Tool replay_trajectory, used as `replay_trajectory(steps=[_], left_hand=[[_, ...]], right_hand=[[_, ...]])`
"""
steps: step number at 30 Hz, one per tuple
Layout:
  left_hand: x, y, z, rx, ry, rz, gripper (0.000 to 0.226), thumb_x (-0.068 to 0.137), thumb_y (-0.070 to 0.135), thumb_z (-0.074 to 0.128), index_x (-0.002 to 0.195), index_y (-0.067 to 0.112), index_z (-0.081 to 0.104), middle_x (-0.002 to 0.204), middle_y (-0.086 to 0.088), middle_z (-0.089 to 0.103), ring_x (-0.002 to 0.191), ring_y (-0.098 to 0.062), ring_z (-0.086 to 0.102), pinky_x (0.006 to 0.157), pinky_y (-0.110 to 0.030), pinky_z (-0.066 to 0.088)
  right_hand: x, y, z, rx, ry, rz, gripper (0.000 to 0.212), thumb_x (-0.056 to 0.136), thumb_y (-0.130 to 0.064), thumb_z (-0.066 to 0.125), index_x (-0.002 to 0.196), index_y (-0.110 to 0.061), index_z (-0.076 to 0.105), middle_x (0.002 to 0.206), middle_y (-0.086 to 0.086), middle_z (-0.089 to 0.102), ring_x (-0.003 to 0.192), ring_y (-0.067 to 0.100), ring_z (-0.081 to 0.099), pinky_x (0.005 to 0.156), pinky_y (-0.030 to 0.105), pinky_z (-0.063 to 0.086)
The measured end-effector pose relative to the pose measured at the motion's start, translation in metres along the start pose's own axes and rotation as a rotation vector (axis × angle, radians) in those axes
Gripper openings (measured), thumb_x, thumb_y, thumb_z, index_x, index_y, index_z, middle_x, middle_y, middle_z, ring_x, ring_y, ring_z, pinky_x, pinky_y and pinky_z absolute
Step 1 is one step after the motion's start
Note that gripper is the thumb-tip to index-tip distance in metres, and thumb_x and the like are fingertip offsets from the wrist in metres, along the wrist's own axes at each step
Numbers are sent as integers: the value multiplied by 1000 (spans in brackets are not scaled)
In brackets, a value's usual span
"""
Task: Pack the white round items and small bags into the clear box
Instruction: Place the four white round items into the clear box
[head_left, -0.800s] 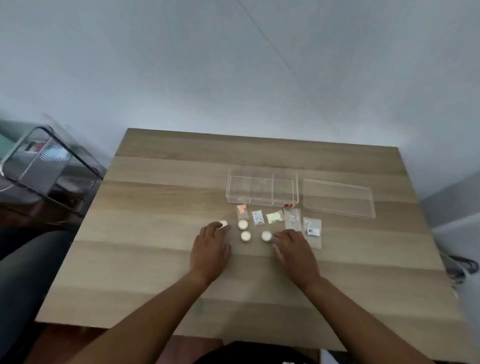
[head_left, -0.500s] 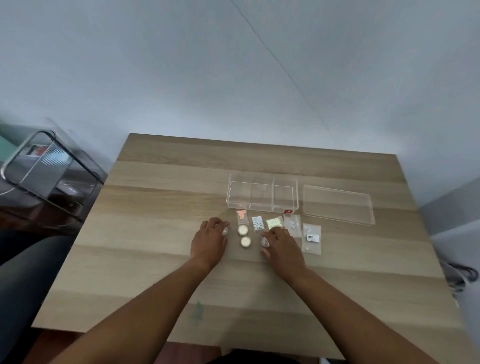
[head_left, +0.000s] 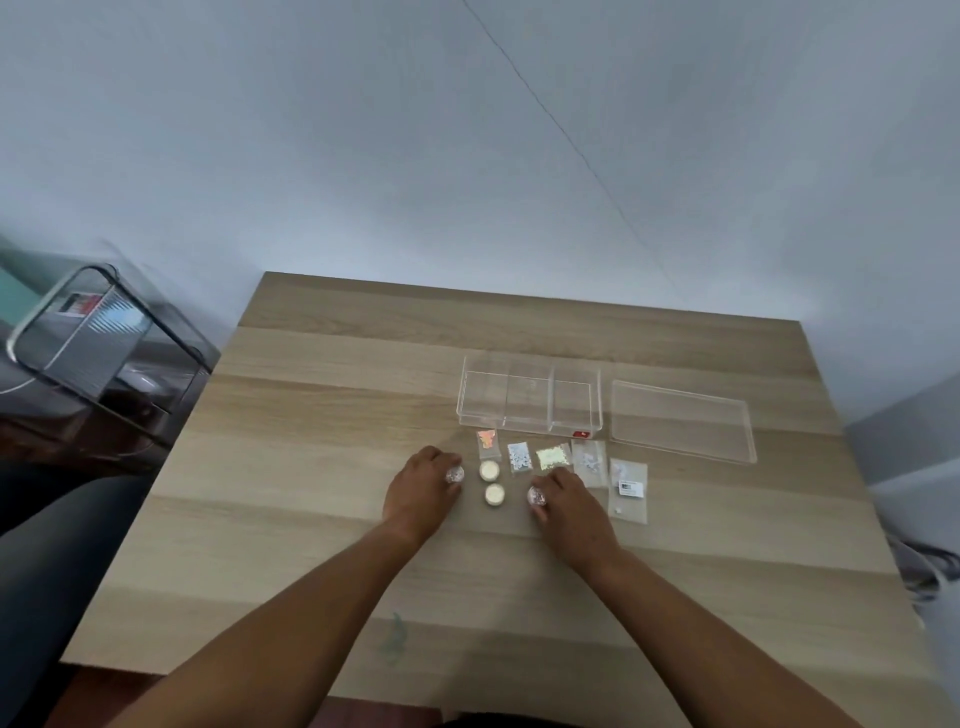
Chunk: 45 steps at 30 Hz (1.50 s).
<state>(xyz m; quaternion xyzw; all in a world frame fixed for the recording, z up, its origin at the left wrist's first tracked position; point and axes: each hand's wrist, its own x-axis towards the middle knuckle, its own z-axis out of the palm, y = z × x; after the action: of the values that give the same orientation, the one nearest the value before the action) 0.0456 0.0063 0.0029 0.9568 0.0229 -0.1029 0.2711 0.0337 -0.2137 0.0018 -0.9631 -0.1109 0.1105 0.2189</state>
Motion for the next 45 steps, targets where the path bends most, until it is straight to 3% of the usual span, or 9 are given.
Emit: replay_trajectory(steps=[6, 9, 14, 20, 30, 34, 38, 42, 45], left_hand=[[23, 15, -24, -58, 157, 124, 29, 85, 27, 65, 114, 26, 65, 109, 3, 62, 98, -17, 62, 75, -31, 52], [44, 24, -39, -28, 205, 148, 30, 86, 32, 64, 115, 27, 64, 110, 2, 61, 101, -16, 60, 77, -33, 54], [93, 36, -57, 119, 151, 186, 37, 89, 28, 62, 125, 21, 62, 119, -4, 64, 115, -23, 53, 93, -34, 46], [134, 47, -58, 487, -12, 315, 35, 91, 31, 55, 124, 25, 62, 124, -2, 64, 120, -25, 47, 98, -36, 38], [146, 40, -46, 612, -20, 389, 32, 84, 31, 62, 115, 23, 69, 113, -6, 57, 110, -28, 48, 92, -38, 42], [142, 41, -49, 434, 39, 303, 37, 83, 33, 67, 119, 25, 63, 115, -5, 54, 111, -25, 49, 91, -36, 46], [130, 35, -50, -24, 138, -53, 40, 85, 29, 65, 123, 24, 52, 117, -4, 56, 109, -22, 57, 83, -39, 52], [121, 29, -43, -341, 71, -256, 44, 83, 22, 62, 127, 19, 55, 82, 2, 66, 85, -20, 65, 78, -31, 50], [120, 28, -41, -402, 87, -296, 36, 82, 21, 62, 118, 21, 65, 75, 6, 62, 76, -14, 59, 73, -24, 43]], right_hand=[[9, -2, -8, 68, 85, -7, 33, 88, -27, 58, 119, -15, 59, 112, 7, 59, 105, 24, 58, 83, 34, 51], [19, -4, -17, 132, 159, -11, 32, 86, -22, 64, 117, -15, 60, 111, 7, 61, 104, 23, 59, 83, 31, 49], [45, -5, -32, 181, 222, 0, 32, 87, -24, 62, 118, -19, 58, 109, 1, 60, 98, 18, 59, 76, 24, 45], [61, 3, -40, 142, 253, 3, 31, 83, -21, 65, 113, -16, 62, 106, 2, 63, 99, 20, 58, 79, 21, 40], [108, 7, -66, 146, 285, 17, 27, 84, -24, 65, 110, -17, 63, 104, 1, 64, 98, 20, 55, 79, 23, 39], [132, -1, -74, 140, 226, -7, 25, 86, -24, 63, 109, -15, 63, 107, 4, 64, 103, 24, 53, 82, 29, 40], [153, -20, -76, 80, 114, -86, 31, 85, -20, 61, 115, -12, 61, 115, 8, 64, 109, 27, 50, 89, 33, 41], [170, -34, -72, -88, -43, -165, 35, 86, -25, 58, 119, -13, 60, 117, 8, 62, 111, 28, 48, 90, 39, 45], [178, -45, -71, -289, -44, -272, 33, 85, -27, 57, 114, -11, 62, 113, 8, 62, 107, 29, 49, 84, 39, 43]])
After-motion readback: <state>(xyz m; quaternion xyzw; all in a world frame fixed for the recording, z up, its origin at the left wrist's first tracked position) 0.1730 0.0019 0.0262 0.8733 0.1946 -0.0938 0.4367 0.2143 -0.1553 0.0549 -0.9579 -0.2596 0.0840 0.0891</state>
